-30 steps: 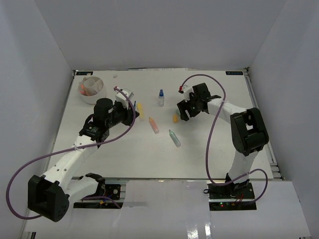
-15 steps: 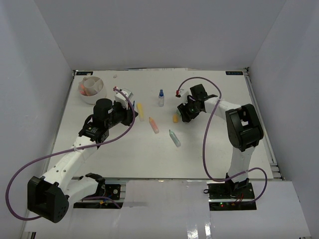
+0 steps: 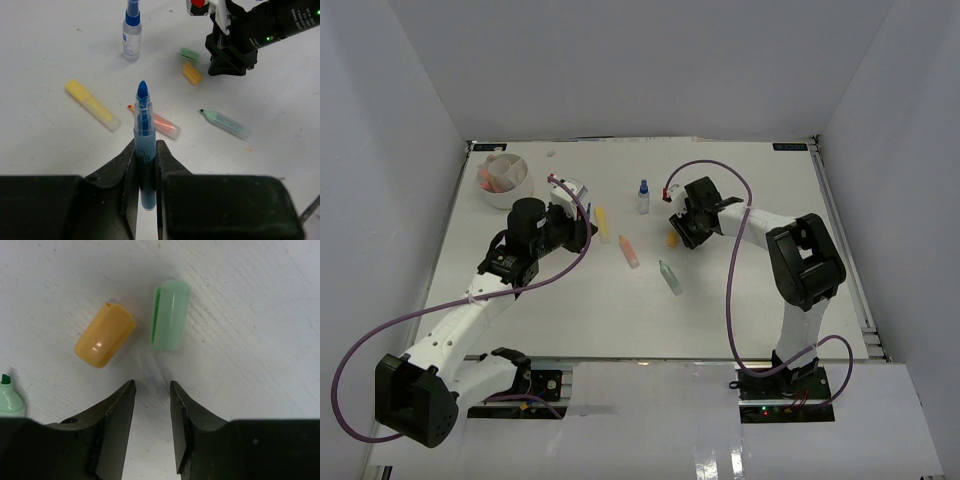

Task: Sort the stationery into containers
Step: Close the pen cap on the pen.

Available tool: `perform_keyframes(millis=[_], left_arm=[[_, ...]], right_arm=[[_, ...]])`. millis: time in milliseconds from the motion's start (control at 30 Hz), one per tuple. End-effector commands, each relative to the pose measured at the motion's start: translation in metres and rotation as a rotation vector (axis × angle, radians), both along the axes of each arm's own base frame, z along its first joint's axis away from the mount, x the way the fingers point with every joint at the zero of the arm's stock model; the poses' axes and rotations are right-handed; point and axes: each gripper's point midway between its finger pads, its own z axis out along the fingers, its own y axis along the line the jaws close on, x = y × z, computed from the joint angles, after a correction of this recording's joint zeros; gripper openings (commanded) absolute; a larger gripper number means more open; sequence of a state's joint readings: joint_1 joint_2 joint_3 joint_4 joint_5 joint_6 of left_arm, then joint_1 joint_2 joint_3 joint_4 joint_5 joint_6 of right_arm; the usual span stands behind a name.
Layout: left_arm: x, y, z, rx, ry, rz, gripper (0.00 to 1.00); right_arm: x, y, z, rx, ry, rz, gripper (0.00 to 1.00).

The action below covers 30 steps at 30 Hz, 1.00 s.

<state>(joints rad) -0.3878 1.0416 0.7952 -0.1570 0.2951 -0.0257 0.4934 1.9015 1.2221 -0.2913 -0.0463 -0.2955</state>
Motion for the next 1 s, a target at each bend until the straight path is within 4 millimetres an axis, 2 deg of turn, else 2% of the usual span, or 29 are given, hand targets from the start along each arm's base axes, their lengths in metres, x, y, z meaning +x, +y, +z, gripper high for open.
perform_keyframes(millis=[0, 267, 400, 633, 733, 967], left_arm=[[-0.001, 0.000, 0.008, -0.010, -0.027, -0.009, 0.00], [-0.001, 0.000, 0.005, -0.007, -0.019, -0.010, 0.00], [0.000, 0.000, 0.003, -0.005, -0.013, -0.010, 0.00], [0.000, 0.000, 0.001, -0.002, -0.007, -0.009, 0.00], [0.000, -0.001, 0.000, -0.002, -0.004, -0.011, 0.00], [0.000, 0.000, 0.000, -0.001, -0.005, -0.012, 0.00]], right_arm=[[-0.035, -0.019, -0.020, -0.119, 0.096, -0.056, 0.41], [-0.042, -0.002, -0.011, -0.090, 0.106, -0.011, 0.43], [-0.034, -0.002, -0.006, -0.096, 0.085, -0.030, 0.45], [-0.027, 0.000, -0.011, -0.105, 0.084, -0.054, 0.44], [-0.026, -0.001, -0.012, -0.111, 0.083, -0.058, 0.43], [-0.028, -0.021, -0.017, -0.180, 0.060, -0.098, 0.42]])
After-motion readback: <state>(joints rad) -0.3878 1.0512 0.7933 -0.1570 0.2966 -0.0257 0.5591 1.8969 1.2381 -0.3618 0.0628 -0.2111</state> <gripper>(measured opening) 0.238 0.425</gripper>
